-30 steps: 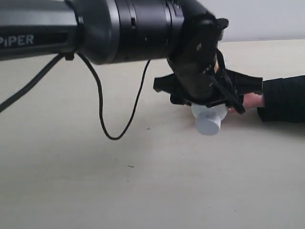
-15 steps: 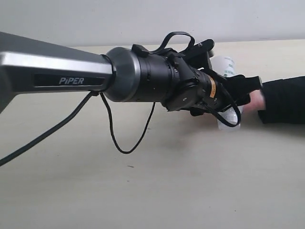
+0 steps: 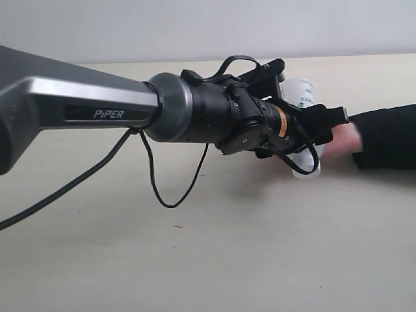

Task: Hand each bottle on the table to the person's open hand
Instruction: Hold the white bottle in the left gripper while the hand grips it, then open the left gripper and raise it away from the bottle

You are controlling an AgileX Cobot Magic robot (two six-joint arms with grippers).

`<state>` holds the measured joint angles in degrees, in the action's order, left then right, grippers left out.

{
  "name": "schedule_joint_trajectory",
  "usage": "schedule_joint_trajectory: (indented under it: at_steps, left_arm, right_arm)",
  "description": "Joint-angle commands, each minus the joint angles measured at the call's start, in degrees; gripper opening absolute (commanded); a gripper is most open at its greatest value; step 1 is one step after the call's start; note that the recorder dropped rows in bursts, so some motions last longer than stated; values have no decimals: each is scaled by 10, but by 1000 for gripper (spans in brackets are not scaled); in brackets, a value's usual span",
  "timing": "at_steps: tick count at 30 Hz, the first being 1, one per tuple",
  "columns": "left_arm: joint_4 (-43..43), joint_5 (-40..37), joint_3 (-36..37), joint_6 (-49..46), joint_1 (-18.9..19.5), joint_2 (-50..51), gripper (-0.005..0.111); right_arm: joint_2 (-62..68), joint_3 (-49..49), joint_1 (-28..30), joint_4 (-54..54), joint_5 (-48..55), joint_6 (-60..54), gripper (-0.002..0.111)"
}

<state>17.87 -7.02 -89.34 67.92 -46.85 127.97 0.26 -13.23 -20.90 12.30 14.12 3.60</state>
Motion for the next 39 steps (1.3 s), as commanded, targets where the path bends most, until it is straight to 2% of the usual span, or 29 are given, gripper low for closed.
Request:
schedule_joint_trajectory:
  at_steps: [1, 3, 10, 14, 28, 39]
  left_arm:
    - [1, 7, -1, 1, 1, -3, 5]
    - [1, 7, -1, 1, 1, -3, 14]
    - [1, 7, -1, 1, -2, -3, 62]
    - [1, 0, -1, 1, -3, -3, 78]
    - [14, -17, -1, -3, -3, -21, 80]
    - [18, -88, -1, -53, 0, -64, 80]
  right_arm:
    - [-3, 2, 2, -3, -3, -5, 0]
    - [-3, 2, 2, -3, -3, -5, 0]
    - [-3, 2, 2, -3, -3, -5, 0]
    - [-3, 2, 2, -3, -3, -5, 0]
    - [-3, 2, 2, -3, -3, -5, 0]
    - [-3, 2, 2, -3, -3, -5, 0]
